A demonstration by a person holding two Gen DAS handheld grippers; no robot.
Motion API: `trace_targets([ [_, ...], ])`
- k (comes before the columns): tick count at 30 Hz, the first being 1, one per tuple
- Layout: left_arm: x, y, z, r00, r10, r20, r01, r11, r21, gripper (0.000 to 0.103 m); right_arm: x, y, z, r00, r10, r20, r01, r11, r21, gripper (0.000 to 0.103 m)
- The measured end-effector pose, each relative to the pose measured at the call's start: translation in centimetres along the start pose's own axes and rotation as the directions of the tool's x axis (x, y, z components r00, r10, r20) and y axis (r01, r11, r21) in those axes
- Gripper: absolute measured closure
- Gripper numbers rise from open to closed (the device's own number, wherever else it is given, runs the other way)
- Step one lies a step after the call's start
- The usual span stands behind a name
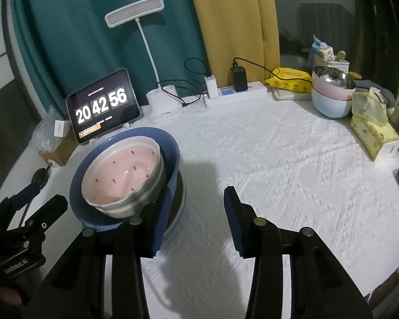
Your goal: Organize plates and bowls
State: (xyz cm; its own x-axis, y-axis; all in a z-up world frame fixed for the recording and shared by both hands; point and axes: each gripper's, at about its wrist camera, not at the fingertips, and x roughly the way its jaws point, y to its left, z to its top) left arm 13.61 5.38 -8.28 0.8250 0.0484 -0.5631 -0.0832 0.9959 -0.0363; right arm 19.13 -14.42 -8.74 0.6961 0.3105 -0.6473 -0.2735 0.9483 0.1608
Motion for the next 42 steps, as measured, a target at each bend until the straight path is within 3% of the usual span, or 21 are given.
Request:
trace_targets([
  [25, -7.3, -2.1, 0.1, 0.987, -0.02, 0.16, 0.015, 0.999, 0.028, 0.007, -7.2, -0.1, -1.3, 0.989, -0.048, 0.138, 0.055, 0.997, -0.052, 0.056],
  [30, -8.7, -2.6, 0.1, 0.98, -0.016, 0.198, 0.006, 0.999, 0.051, 0.007, -8.8, 0.3, -1.4, 0.985, -0.056, 0.162, 0.069, 0.995, -0.075, 0.048],
  [42, -11.5, -2.9, 0.4, 0.959, 0.005, 0.282, -0.022, 0.998, 0.058, 0.007, -12.5, 0.4, -1.3, 0.968, -0.081, 0.237, 0.105, 0.991, -0.088, 0.044],
])
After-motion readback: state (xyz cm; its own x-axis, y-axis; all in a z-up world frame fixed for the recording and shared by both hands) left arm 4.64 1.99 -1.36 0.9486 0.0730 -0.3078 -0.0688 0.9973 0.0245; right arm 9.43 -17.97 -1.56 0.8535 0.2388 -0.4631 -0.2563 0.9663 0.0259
